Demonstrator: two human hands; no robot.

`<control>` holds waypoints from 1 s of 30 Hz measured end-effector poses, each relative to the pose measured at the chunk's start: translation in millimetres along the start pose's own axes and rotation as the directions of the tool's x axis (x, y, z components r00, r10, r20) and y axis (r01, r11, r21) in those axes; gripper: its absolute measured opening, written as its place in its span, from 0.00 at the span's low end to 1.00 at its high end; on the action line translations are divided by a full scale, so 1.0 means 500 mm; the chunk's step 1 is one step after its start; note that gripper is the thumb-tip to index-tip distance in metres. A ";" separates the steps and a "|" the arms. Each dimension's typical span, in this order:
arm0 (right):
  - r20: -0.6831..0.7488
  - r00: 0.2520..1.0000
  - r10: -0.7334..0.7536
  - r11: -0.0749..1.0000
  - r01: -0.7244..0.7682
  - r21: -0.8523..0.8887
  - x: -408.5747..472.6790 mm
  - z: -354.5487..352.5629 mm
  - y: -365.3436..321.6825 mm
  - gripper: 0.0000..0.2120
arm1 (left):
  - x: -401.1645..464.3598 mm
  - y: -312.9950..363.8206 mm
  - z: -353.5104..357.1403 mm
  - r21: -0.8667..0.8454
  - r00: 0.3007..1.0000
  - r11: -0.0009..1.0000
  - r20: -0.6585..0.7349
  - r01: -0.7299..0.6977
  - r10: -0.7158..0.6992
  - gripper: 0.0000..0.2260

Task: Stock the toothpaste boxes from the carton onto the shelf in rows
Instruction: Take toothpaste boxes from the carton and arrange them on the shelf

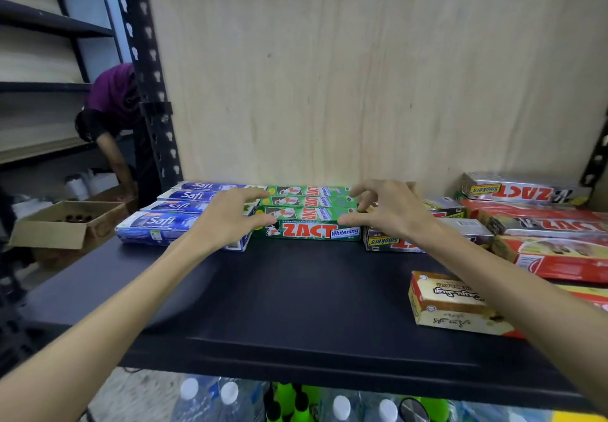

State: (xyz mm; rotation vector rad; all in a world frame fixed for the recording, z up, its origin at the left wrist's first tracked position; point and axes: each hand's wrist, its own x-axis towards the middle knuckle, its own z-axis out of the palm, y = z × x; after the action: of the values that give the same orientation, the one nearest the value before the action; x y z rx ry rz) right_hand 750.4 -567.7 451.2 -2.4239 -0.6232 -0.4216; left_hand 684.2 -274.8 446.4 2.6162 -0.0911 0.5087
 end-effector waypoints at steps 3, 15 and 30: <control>-0.003 1.000 -0.007 0.999 0.007 -0.040 -0.002 0.008 0.007 0.34 | 0.013 -0.004 -0.004 -0.122 0.996 0.991 0.075 0.050 -0.041 0.24; 0.033 0.999 0.029 0.989 -0.024 -0.148 -0.009 0.012 0.016 0.30 | 0.039 -0.016 -0.017 -0.164 0.987 0.986 0.162 0.041 -0.015 0.22; -0.117 0.974 0.194 0.981 -0.194 0.012 -0.030 -0.123 0.086 0.43 | 0.084 0.184 0.082 -0.313 0.992 0.950 -0.116 0.012 -0.051 0.28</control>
State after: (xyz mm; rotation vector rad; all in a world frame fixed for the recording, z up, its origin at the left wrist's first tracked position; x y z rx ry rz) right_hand 751.2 -641.4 472.4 -2.4105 -0.3314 -0.4773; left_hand 723.1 -374.5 468.3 2.2687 -0.0824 0.5915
